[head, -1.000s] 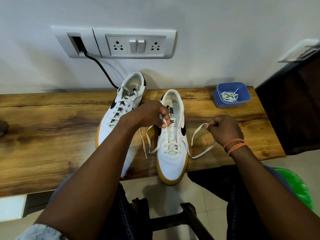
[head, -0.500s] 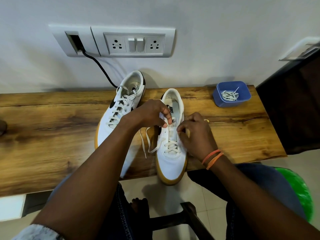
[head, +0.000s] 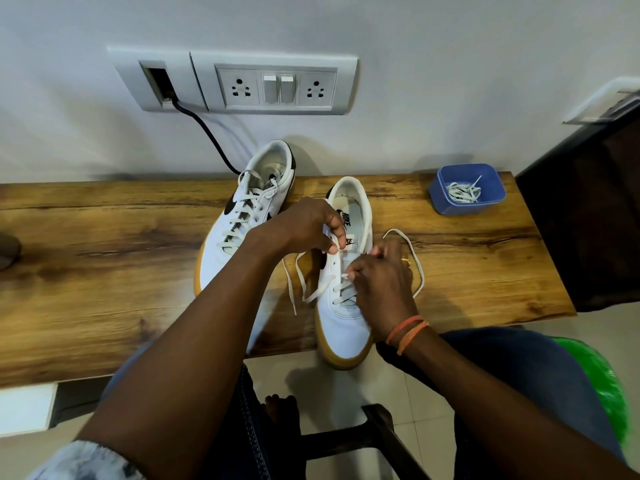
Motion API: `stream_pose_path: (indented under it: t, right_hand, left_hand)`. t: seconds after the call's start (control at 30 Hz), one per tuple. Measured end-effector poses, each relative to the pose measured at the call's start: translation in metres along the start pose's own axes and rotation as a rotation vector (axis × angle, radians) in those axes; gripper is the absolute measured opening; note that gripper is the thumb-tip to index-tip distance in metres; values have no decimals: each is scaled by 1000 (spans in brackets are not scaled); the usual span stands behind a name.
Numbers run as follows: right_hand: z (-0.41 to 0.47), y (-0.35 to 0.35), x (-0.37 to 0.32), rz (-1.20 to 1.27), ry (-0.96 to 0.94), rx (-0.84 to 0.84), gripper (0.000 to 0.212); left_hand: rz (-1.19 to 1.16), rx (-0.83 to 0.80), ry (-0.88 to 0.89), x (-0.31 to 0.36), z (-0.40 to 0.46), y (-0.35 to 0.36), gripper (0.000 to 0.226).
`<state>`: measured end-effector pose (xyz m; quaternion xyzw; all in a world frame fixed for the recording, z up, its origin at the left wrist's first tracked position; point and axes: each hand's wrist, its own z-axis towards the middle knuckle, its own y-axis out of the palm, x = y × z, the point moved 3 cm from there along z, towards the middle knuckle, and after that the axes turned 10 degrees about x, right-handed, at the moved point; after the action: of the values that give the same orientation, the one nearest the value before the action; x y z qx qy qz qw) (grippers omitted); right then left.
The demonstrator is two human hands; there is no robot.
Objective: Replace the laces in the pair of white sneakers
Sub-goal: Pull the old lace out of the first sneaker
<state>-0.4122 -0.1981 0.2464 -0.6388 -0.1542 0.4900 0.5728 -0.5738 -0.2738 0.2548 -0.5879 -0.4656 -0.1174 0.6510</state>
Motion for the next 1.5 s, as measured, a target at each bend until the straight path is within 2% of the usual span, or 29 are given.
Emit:
stream_pose_path:
  t: [0.07,0.2,0.23,0.3,0.43,0.5,0.57,0.7,0.8,0.9,1.0,1.07,1.13,1.27,1.37,1.5]
  right_hand:
    - [-5,-6,7,39,126,75,7]
    - [-15,-9,37,270,557,-34,8]
    - [-15,-10,41,283,560,-30,8]
    - [-14,-17,35,224,439,-25,8]
    - [-11,-23,1,-36,-29,72,26]
    - [-9,-10,-5,-152,-102,19,20]
    - [-6,-1,-6,-180,-84,-12,10]
    - [-3,-4,-2,-162,-19,51,14]
    - [-1,-18,9,-141,113,27,9]
    - [-1,-30,19,-65,244,-7,14]
    - [-2,-31,12,-91,130,22,9]
    - [-4,-23,1,-137,-16,9,23]
    - [-4,-11,-8,-199,-78,-10,23]
    - [-5,-2,-13,-229,-38,-25,5]
    - [-2,-17,-4,-223,-20,25,3]
    - [4,-38,18,-142,175,19,3]
  left_hand:
    - [16,-8,6,-1,0,-2,18]
    - [10,-12,-2,-2,0,-1,18]
    - [8,-10,0,-2,0,-1,19]
    - [18,-7,3,-2,1,-1,19]
    - [21,-3,5,-2,1,0,19]
    - [17,-4,-3,-2,1,1,19]
    - [16,0,-8,-2,1,1,19]
    - [9,-1,4,-2,0,0,19]
    - [4,-13,-2,-2,0,0,19]
    - [2,-19,-5,-2,0,0,18]
    - [-3,-26,-13,-1,0,0,18]
    - [-10,-25,-11,-2,0,0,19]
    - [-8,-21,-6,-3,1,1,19]
    - [3,-10,-4,-3,1,1,18]
    - [-1,-9,-2,-4,1,1,19]
    - [5,-7,5,-3,0,1,19]
